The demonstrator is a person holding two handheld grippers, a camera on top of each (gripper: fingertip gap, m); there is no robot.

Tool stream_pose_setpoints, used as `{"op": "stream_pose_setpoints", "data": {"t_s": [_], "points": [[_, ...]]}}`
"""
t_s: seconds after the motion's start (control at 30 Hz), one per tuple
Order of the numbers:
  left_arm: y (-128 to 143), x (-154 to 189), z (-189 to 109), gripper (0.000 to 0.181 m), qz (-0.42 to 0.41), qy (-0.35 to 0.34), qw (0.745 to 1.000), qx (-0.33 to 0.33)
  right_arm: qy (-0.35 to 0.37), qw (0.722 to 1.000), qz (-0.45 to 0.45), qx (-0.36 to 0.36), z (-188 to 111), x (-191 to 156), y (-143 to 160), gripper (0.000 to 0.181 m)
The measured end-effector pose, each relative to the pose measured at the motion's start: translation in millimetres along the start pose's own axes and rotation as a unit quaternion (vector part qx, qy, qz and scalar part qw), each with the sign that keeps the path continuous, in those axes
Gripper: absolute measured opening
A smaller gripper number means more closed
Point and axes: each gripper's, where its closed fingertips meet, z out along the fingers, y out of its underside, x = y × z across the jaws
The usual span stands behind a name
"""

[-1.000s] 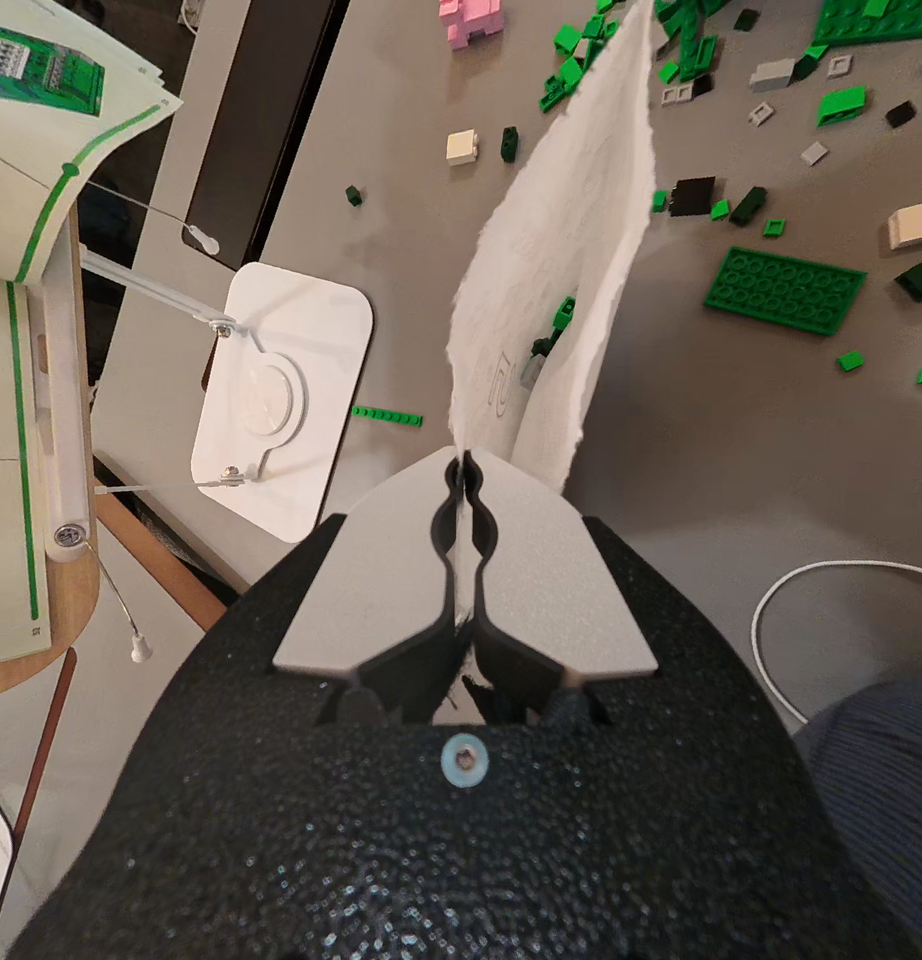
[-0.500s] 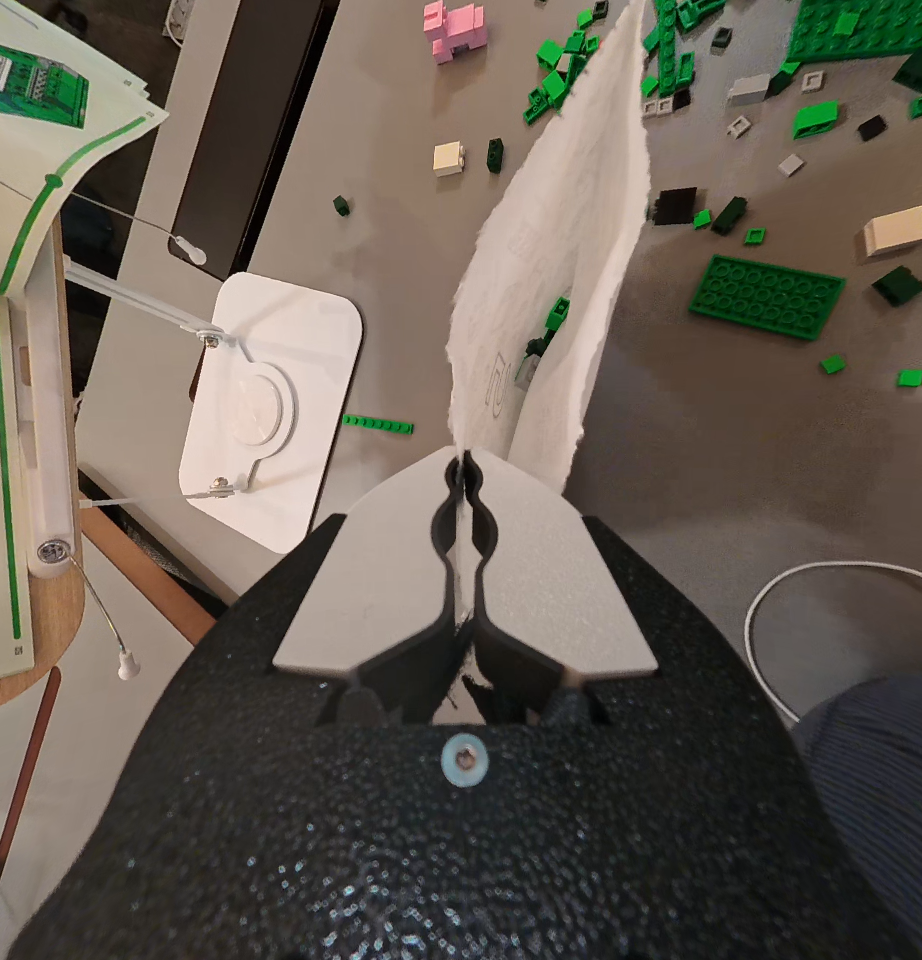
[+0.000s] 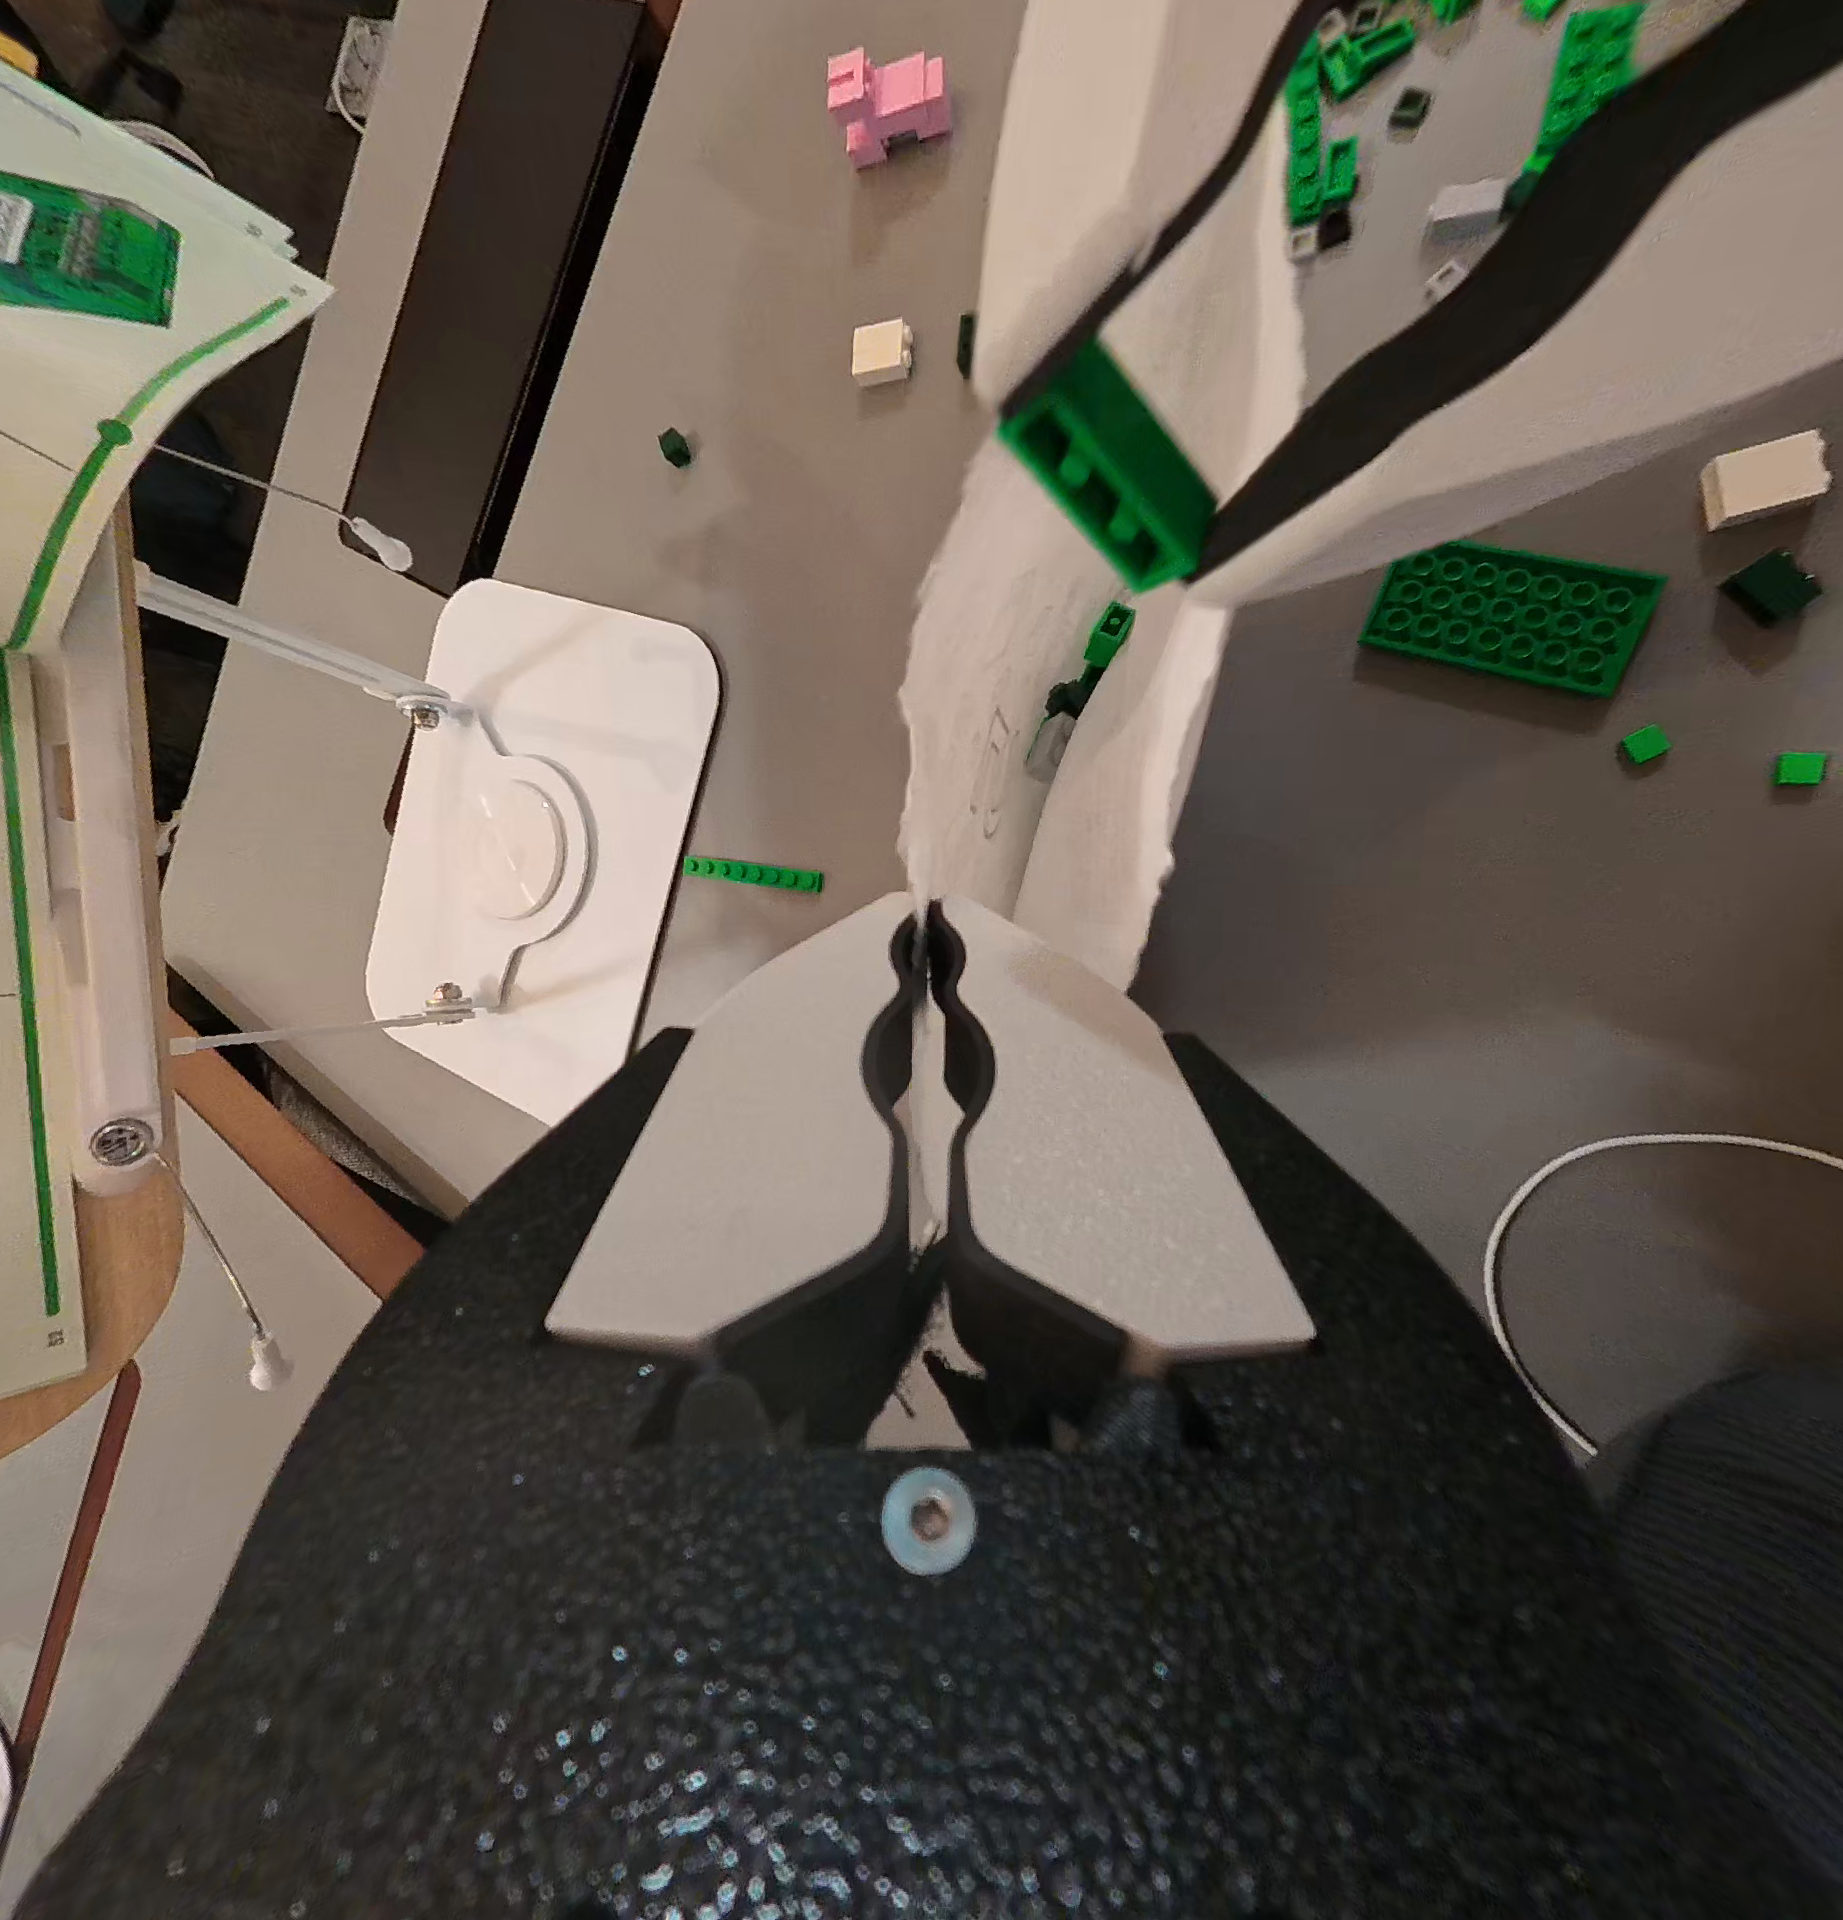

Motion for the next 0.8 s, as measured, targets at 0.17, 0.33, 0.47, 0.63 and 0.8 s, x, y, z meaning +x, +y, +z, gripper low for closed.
{"op": "stream_pose_setpoints", "data": {"t_s": [0.17, 0.33, 0.47, 0.63, 0.8], "points": [[-2.8, 0.1, -2.3, 0.0, 0.003, -0.002, 1.0, 0.008, -0.007, 0.999, -0.042, -0.022, 4.7, -4.5, 6.2, 0.025], [-3.0, 0.7, -2.0, 0.0, 0.003, -0.002, 1.0, 0.006, -0.028, 0.997, -0.058, -0.031, 8.3, -11.2, 9.7, 0.025], [-3.1, 1.2, -1.7, 0.0, 0.004, -0.001, 1.0, 0.004, -0.043, 0.998, -0.044, -0.034, 9.4, -12.0, 10.2, 0.03], [-2.7, 1.0, -0.8, 0.0, 0.001, 0.0, 1.0, 0.002, -0.053, 0.997, -0.052, -0.03, 9.6, -14.6, 8.5, 0.029], [-2.6, 1.4, 0.0, 0.0, 0.0, 0.002, 1.0, -0.001, -0.068, 0.995, -0.068, -0.026, 9.5, -21.8, 6.4, 0.029]]}}
